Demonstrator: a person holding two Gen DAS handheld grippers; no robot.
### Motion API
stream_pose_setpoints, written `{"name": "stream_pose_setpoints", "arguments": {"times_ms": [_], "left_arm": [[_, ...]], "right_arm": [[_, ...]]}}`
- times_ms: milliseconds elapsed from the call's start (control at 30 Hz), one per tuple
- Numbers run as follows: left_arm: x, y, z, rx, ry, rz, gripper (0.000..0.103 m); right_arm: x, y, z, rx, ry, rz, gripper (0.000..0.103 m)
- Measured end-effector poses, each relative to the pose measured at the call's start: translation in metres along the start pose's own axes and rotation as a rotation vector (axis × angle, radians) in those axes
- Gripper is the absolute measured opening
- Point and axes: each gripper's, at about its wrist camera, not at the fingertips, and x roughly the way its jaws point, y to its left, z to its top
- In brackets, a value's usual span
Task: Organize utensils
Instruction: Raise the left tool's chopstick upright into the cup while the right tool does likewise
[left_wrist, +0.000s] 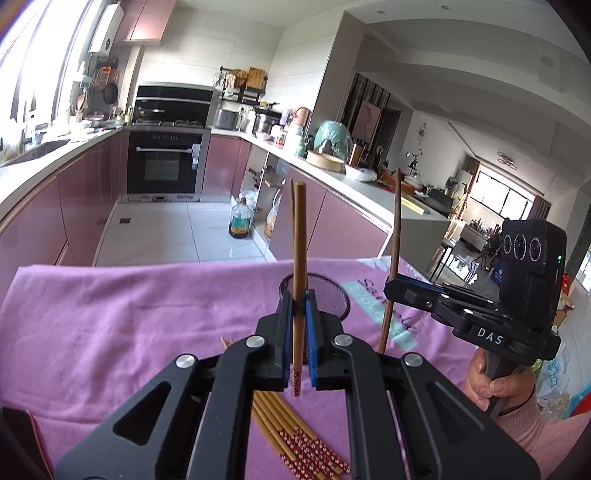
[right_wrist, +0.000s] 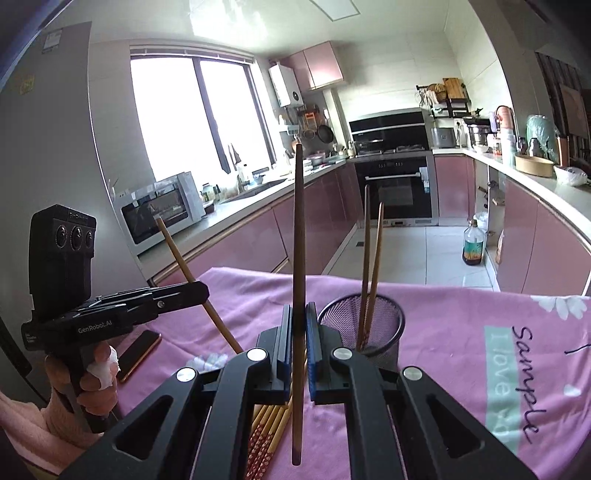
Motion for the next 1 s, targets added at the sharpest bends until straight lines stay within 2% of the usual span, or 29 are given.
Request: {"name": "stream_pose_setpoints", "arguments": {"times_ms": [567,700,800,1000], "left_arm": [[-0.005,-0.027,0.074,0.044,-0.113,-0.056,0.007],[0.002,-0.032,0.089,0.059,-0.122,-0.033,0.007],[0.014,-0.036,0.094,0.074,-0.106,-0.011,0.007],[0.051,-0.039,0.086,0.093,-0.012,0.006,0.007]], "right_arm": [[-0.004,-0.012,0.050,-0.018,-0.120,-0.044,0.005],[-0.001,-0.016,0.061,-0.013,-0.156,-0.063,0.005],[0.005,-0.020,0.066,-0.014,-0.166,-0.085,0.005],[0.036,-0.033,0.062,0.015,-0.112,-0.115,0.005]]}}
